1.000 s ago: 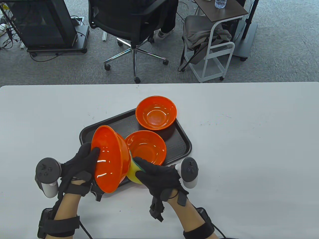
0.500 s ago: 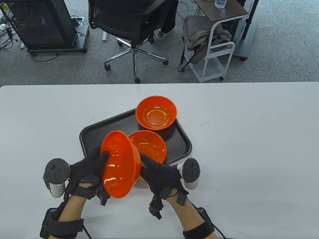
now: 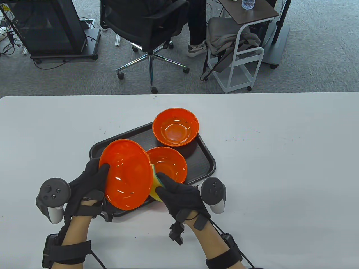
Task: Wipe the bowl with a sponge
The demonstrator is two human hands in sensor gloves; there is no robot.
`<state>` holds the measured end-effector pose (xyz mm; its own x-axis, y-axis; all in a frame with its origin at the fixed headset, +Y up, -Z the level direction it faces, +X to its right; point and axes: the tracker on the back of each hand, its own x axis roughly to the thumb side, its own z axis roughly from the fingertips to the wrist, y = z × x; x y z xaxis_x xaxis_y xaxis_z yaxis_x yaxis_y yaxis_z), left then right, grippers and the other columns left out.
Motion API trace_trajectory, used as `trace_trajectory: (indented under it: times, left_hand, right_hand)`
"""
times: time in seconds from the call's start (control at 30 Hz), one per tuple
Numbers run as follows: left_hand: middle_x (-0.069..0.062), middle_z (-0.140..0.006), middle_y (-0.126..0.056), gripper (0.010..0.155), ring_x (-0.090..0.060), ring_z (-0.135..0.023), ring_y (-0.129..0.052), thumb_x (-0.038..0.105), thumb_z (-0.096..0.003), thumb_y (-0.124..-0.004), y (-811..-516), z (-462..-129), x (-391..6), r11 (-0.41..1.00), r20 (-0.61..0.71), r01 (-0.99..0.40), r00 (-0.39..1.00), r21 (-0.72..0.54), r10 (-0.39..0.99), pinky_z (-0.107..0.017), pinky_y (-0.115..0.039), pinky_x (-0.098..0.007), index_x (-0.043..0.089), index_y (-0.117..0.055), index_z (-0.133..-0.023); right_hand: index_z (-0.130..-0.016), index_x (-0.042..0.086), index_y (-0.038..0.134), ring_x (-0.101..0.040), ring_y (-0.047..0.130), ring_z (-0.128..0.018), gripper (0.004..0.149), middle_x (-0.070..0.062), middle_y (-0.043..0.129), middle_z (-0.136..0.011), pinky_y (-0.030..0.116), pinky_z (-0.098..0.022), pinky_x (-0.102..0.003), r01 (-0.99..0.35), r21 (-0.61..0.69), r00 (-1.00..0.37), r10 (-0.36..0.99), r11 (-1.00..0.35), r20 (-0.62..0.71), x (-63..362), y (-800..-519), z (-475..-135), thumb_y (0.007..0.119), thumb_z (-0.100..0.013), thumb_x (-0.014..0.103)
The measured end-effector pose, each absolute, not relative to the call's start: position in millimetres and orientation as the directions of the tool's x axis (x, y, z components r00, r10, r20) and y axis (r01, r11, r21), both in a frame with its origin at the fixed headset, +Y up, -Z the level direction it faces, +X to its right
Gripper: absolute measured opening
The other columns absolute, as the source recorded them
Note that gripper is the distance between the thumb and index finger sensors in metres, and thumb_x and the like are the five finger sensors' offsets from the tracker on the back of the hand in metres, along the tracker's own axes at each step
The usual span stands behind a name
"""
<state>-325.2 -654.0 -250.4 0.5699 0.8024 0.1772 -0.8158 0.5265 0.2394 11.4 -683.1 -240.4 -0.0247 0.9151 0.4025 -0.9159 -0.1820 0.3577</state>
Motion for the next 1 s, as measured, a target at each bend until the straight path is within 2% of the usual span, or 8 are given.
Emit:
trace_trajectory:
  times: [0.17,0.43,0.67,0.9,1.0]
  left_hand:
    - [0.007,-0.028,-0.1,0.052,-0.005,0.007,-0.091,0.05,-0.0502,-0.083,-651,-250,-334,0.607,0.131,-0.748,0.652,0.27,0.746,-0.017,-0.094,-0.034,0.013,-0.08,-0.086]
    - [0.005,-0.028,-0.099,0.051,-0.006,0.007,-0.091,0.049,-0.0504,-0.082,-655,-256,-345,0.533,0.113,-0.817,0.564,0.221,0.818,-0.018,-0.094,-0.035,0.013,-0.081,-0.086]
    - [0.004,-0.029,-0.099,0.051,-0.006,0.006,-0.091,0.049,-0.0505,-0.082,-659,-257,-382,0.498,0.018,-0.799,0.534,0.336,0.845,-0.018,-0.094,-0.035,0.013,-0.08,-0.087]
    - [0.001,-0.032,-0.099,0.052,-0.008,0.003,-0.092,0.048,-0.051,-0.081,-665,-250,-423,0.476,-0.087,-0.704,0.512,0.527,0.855,-0.021,-0.093,-0.036,0.015,-0.078,-0.09]
    - [0.0,-0.034,-0.098,0.053,-0.008,0.002,-0.092,0.048,-0.0515,-0.08,-674,-246,-442,0.43,-0.142,-0.68,0.437,0.594,0.888,-0.022,-0.093,-0.037,0.014,-0.076,-0.092]
  right_hand:
    - [-0.096,0.0,0.057,-0.038,0.098,-0.06,0.052,-0.03,0.084,-0.085,0.075,-0.049,-0.061,-0.921,0.3,-0.083,0.877,-0.249,0.473,14,-678,-238,0.075,-0.058,0.03]
    - [-0.097,0.002,0.056,-0.038,0.098,-0.061,0.051,-0.029,0.083,-0.087,0.075,-0.049,-0.061,-0.905,0.27,-0.154,0.844,-0.33,0.514,17,-678,-241,0.075,-0.058,0.03]
    - [-0.097,0.002,0.057,-0.039,0.098,-0.061,0.051,-0.029,0.083,-0.087,0.075,-0.049,-0.061,-0.911,0.259,-0.154,0.846,-0.322,0.51,24,-678,-243,0.075,-0.058,0.031]
    - [-0.097,0.002,0.057,-0.039,0.097,-0.061,0.051,-0.029,0.083,-0.087,0.075,-0.049,-0.061,-0.917,0.245,-0.156,0.847,-0.316,0.508,32,-676,-246,0.075,-0.058,0.031]
    - [-0.097,0.002,0.057,-0.039,0.098,-0.061,0.051,-0.029,0.083,-0.087,0.075,-0.049,-0.061,-0.922,0.231,-0.157,0.847,-0.31,0.508,37,-675,-248,0.075,-0.058,0.031]
